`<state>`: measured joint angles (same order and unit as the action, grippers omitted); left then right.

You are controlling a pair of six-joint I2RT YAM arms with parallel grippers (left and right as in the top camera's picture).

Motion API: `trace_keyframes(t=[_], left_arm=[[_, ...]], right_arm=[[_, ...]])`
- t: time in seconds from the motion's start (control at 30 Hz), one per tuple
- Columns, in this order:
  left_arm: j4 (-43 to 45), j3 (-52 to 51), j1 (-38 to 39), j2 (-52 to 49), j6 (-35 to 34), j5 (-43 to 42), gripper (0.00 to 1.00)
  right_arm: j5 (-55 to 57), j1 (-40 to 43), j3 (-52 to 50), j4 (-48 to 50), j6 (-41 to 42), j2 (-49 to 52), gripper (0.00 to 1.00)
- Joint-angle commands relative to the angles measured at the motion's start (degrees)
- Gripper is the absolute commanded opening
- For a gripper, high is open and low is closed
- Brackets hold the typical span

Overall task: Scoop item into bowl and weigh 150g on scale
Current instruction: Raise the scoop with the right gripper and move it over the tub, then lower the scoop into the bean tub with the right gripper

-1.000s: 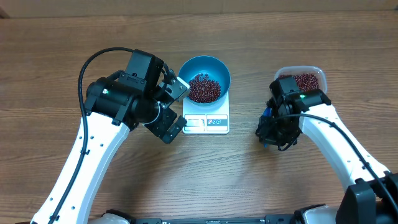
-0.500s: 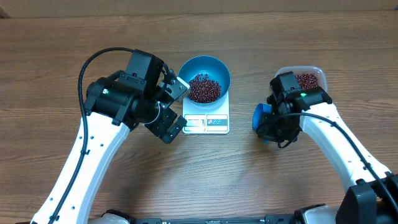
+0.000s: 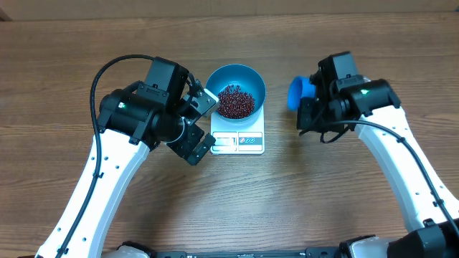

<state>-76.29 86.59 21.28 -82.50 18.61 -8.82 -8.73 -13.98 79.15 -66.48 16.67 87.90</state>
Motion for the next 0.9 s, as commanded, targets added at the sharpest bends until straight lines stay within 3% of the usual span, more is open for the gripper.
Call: trace_keyframes(t=[0.0, 0.33, 0.6, 0.87], left_arm=[[0.02, -0.20, -0.26, 0.76, 1.29, -0.87, 0.99], [0.04, -0.20, -0.26, 0.76, 1.29, -0.87, 1.00], [0.04, -0.20, -0.26, 0.76, 1.29, -0.85, 1.00], [0.04, -0.20, -0.26, 0.76, 1.29, -0.87, 1.00]], right_arm=[[7.85, -0.09, 2.89, 0.13, -0.37, -1.01, 0.04], [26.64, 6.32, 2.95, -0.35, -0.24, -1.01, 0.04], [26.64, 13.46, 2.45, -0.90, -2.03, 0.13, 0.04], [22.56, 13.29, 2.43, -1.75, -4.55, 0.92, 0.04]])
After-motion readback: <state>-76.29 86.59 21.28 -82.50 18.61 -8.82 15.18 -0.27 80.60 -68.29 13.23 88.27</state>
